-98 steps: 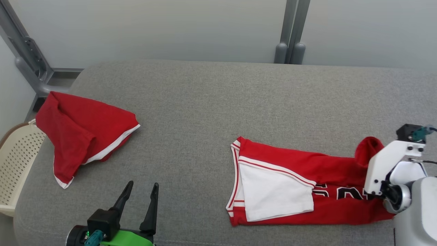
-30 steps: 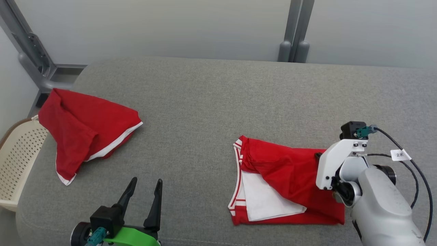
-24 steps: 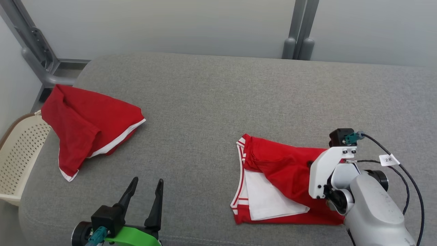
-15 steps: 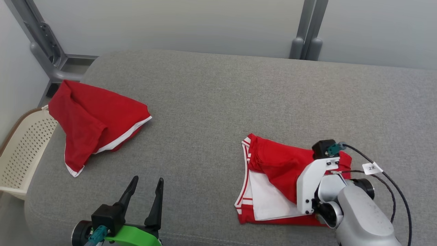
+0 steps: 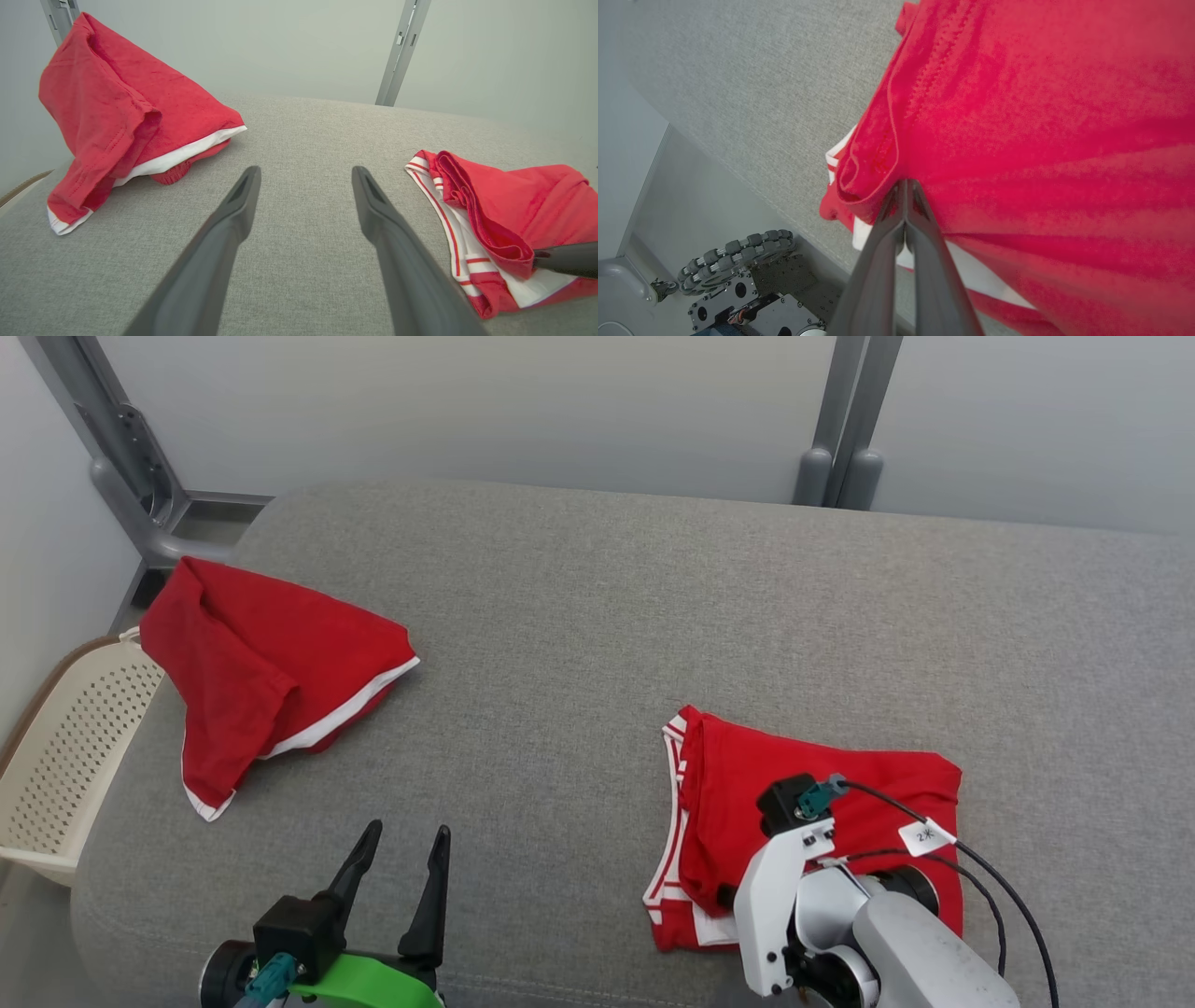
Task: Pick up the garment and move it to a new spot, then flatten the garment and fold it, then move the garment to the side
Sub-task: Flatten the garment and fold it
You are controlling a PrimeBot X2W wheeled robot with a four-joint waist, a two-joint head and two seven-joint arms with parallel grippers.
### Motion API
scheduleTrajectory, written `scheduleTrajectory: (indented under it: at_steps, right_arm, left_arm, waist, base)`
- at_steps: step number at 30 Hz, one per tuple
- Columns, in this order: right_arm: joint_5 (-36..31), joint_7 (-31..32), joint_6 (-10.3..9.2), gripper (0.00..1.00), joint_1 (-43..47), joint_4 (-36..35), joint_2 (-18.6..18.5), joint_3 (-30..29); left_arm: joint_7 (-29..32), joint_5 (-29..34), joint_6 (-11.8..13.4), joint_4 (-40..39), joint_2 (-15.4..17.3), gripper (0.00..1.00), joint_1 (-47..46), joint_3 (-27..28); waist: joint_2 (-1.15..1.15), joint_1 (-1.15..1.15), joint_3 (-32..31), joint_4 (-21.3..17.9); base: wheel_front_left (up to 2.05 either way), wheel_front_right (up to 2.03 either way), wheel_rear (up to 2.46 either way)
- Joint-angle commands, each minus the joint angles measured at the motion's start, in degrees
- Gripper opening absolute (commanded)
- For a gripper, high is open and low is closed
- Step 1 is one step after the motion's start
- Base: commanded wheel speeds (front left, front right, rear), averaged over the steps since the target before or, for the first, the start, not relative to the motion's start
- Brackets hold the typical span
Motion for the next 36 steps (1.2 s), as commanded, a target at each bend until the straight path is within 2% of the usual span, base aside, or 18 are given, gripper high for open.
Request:
scheduleTrajectory:
  at_steps: [1,12,17,18,19,20,21,23,24,28,33,36]
  right_arm:
    - [0.5,0.0,0.00,0.00,0.5,-0.1,-0.2,0.6]
    - [8.0,-0.7,0.00,0.00,-0.5,-2.0,-0.2,9.6]
    - [9.4,-1.7,0.00,0.00,-2.5,-4.2,-0.2,8.3]
    - [9.0,-1.8,0.00,0.06,-2.8,-4.6,-0.2,7.3]
    - [9.0,-1.8,0.00,0.06,-2.8,-4.6,-0.2,7.3]
    - [8.4,-2.0,0.00,0.48,-3.1,-5.0,-0.2,6.2]
    - [7.8,-2.0,0.00,1.00,-3.2,-5.2,-0.2,4.4]
    - [5.5,-1.7,0.00,1.00,-3.3,-5.8,-0.2,0.6]
    - [2.4,-0.9,0.00,1.00,-2.6,-6.6,-0.2,-4.0]
    - [-3.1,1.6,0.00,1.00,0.3,-9.8,-0.1,-13.4]
    - [-6.3,5.9,0.00,1.00,4.8,-15.7,-0.1,-23.4]
    - [-7.0,7.8,0.00,1.00,7.2,-18.4,-0.1,-27.4]
  left_arm:
    - [0.0,0.0,-0.1,0.2,0.4,1.00,-0.3,-0.1]
    - [0.0,-0.2,-0.1,0.6,0.9,1.00,1.0,-0.4]
    - [0.0,0.1,-0.1,0.3,1.1,1.00,1.7,0.1]
    - [0.0,0.2,-0.1,0.2,1.1,1.00,1.8,0.2]
    - [0.0,0.2,-0.1,0.2,1.1,1.00,1.8,0.2]
    - [0.0,0.2,-0.1,0.2,1.0,1.00,1.8,0.3]
    - [0.0,0.3,-0.1,0.1,1.0,1.00,2.0,0.4]
    - [0.0,0.5,-0.1,0.0,0.9,1.00,2.3,0.6]
    - [0.0,0.7,-0.1,-0.2,0.7,1.00,2.7,0.8]
    - [0.0,1.0,-0.1,-0.7,0.6,1.00,2.8,1.1]
    - [0.0,1.1,-0.1,-1.0,0.3,1.00,2.4,1.2]
    - [0.0,1.1,-0.1,-1.0,0.3,1.00,1.9,0.9]
  waist:
    - [0.00,0.00,-0.1,0.1]
    - [0.00,0.00,-1.7,0.8]
    - [0.00,0.00,-2.3,0.4]
    - [0.00,0.00,-2.4,0.3]
    - [0.00,0.00,-2.4,0.3]
    - [0.00,0.00,-2.6,0.2]
    - [0.00,0.00,-2.7,0.0]
    - [0.00,0.00,-2.9,-0.4]
    - [0.00,0.00,-2.9,-0.9]
    - [0.00,0.00,-2.8,-1.8]
    - [0.00,0.00,-2.2,-2.9]
    - [0.00,0.00,-1.5,-3.5]
  base:
    - [0.00,0.00,0.00]
    - [0.00,0.00,0.00]
    - [0.00,0.00,0.00]
    - [0.00,0.00,0.00]
    - [0.00,0.00,0.00]
    - [0.00,0.00,0.00]
    - [0.00,0.00,0.00]
    - [0.00,0.00,0.00]
    - [0.00,0.00,0.00]
    - [0.00,0.00,0.00]
    - [0.00,0.00,0.00]
    - [0.00,0.00,0.00]
